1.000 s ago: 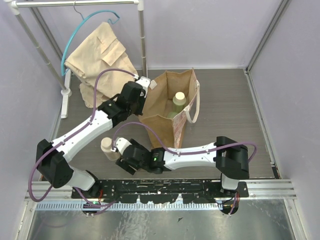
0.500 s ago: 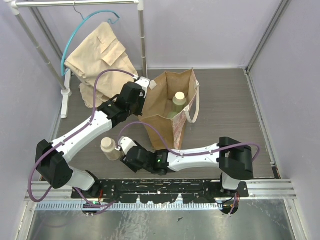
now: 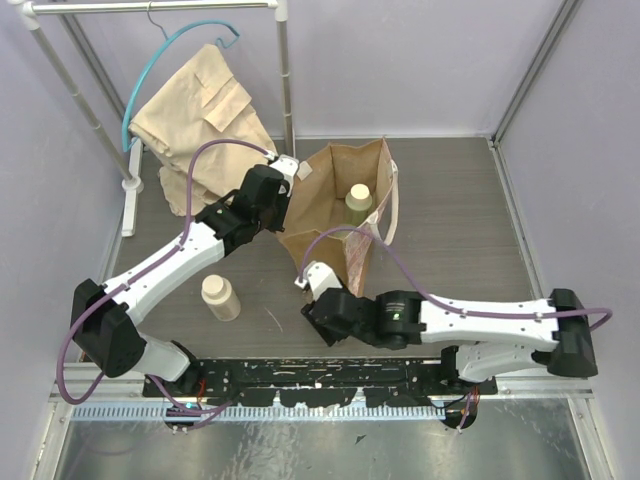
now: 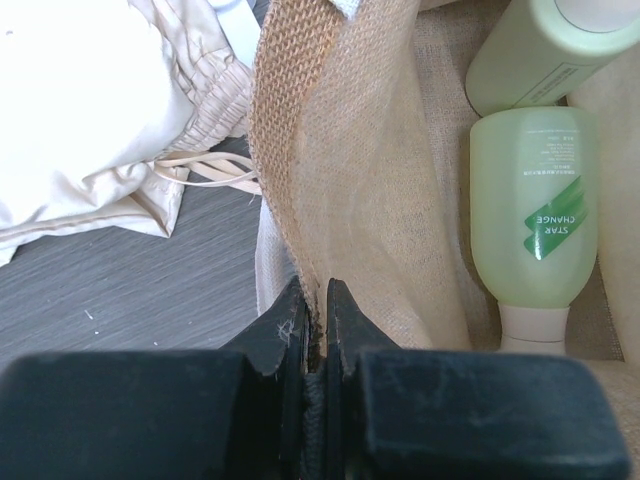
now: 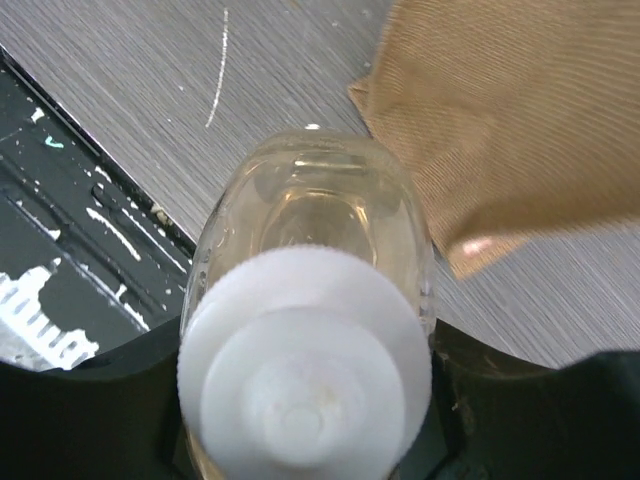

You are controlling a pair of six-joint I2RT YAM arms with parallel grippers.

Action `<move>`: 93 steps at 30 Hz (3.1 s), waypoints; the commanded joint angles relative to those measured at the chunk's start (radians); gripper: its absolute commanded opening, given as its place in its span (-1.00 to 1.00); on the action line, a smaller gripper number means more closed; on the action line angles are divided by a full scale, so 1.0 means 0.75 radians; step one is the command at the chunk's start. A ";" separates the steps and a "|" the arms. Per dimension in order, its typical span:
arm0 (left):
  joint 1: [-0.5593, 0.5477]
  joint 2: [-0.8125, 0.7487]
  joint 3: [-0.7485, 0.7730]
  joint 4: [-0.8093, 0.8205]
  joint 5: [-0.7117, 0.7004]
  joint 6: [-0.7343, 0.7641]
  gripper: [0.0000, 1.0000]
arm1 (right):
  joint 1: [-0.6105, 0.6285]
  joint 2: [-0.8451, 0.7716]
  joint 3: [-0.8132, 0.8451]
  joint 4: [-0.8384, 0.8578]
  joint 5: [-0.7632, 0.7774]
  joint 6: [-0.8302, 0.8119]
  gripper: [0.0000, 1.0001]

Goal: Place the personal care products into the canvas bag

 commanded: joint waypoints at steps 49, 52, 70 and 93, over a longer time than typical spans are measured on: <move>0.003 -0.038 -0.008 -0.031 0.053 -0.009 -1.00 | -1.131 0.279 0.970 0.001 -0.771 -0.690 -0.99; 0.003 -0.044 0.000 -0.040 0.058 -0.002 -1.00 | -1.139 0.308 1.024 0.012 -0.778 -0.691 -0.99; 0.002 -0.040 0.007 -0.037 0.074 -0.001 -1.00 | -1.155 0.380 1.106 -0.019 -0.870 -0.662 -0.99; 0.001 -0.048 0.017 -0.033 0.097 0.011 -1.00 | -1.006 0.072 0.675 -0.166 -1.319 -0.558 -0.99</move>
